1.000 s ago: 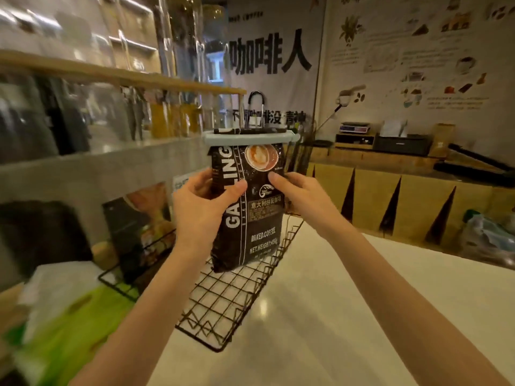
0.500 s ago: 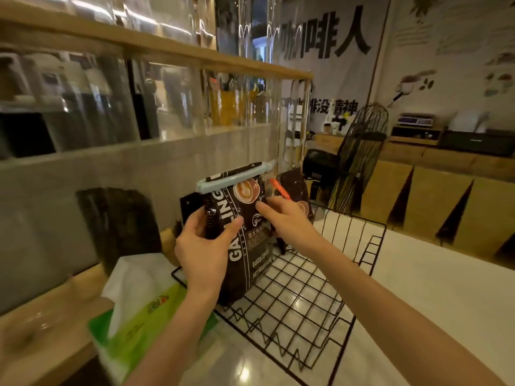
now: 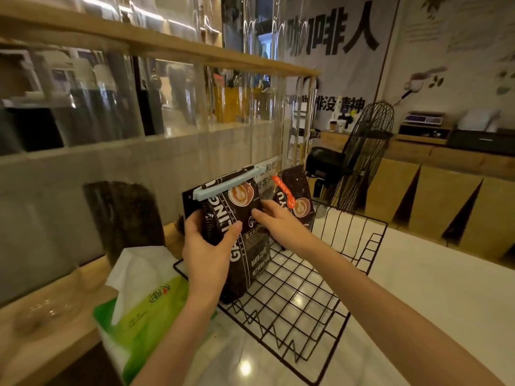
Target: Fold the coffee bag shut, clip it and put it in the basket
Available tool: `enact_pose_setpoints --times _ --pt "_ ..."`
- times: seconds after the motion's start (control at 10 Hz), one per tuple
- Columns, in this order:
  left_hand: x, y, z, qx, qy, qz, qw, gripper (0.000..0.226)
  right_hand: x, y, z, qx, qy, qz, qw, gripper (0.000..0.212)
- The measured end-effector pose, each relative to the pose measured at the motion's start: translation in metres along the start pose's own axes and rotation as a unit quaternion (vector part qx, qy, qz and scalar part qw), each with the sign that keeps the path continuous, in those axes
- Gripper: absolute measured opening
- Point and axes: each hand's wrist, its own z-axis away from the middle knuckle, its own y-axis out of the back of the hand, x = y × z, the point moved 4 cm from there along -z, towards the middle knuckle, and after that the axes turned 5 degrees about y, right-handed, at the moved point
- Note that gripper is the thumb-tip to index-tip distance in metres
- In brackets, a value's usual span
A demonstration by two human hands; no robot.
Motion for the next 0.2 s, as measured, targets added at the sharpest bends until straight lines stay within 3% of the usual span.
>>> enact_pose_setpoints --times 0.1,0.2 --pt "0.013 0.002 0.014 0.048 -0.056 -0.031 0.997 0.067 -0.004 0.006 0.01 0.003 0.0 -0.01 1.0 0.051" --pt "0.029 0.001 0.032 0.093 -0.135 -0.061 0.985 0.07 -0.012 0.024 0.025 0.067 0.046 -0.052 0.995 0.048"
